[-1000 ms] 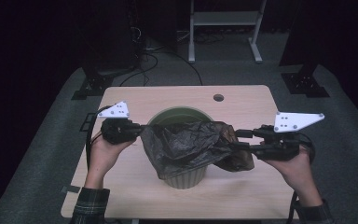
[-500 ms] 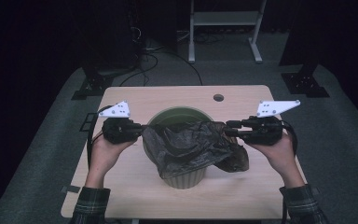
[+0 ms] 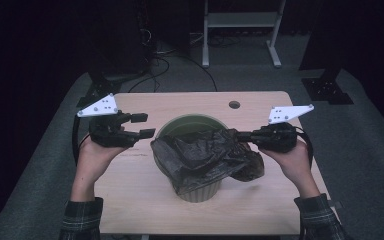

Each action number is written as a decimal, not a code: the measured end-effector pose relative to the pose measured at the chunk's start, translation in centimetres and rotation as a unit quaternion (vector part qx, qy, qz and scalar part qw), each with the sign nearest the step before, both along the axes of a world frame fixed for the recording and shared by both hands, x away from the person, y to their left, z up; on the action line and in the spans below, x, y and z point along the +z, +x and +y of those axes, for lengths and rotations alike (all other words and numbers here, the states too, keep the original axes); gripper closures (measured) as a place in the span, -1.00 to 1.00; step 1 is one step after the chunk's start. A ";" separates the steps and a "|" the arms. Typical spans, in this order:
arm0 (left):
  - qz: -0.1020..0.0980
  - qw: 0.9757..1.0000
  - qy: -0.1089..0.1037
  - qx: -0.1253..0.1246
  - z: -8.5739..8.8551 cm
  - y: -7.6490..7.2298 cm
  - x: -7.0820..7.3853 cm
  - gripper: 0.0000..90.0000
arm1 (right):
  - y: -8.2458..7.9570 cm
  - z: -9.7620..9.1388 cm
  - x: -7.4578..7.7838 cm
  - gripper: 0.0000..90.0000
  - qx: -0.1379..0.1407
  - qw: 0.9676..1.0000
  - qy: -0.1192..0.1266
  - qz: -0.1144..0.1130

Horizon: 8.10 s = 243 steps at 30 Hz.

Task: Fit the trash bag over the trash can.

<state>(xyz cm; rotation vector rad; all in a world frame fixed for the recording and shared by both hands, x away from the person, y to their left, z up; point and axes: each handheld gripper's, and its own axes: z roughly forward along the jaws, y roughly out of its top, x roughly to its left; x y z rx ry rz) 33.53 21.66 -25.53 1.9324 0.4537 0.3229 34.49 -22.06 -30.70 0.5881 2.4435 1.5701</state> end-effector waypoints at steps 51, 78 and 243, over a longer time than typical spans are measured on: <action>0.039 0.985 0.083 -0.143 -10.7 -1.7 -3.0 0.83 | 2.5 4.7 2.9 1.00 -0.054 0.997 0.048 -0.009; 0.068 0.994 0.018 -0.086 -8.1 1.7 -2.0 1.00 | -4.0 -1.6 2.0 0.21 -0.026 0.998 0.048 -0.035; 0.136 0.986 0.020 0.095 0.9 5.8 -10.2 0.99 | -7.9 5.2 -3.5 1.00 0.171 0.984 0.017 0.048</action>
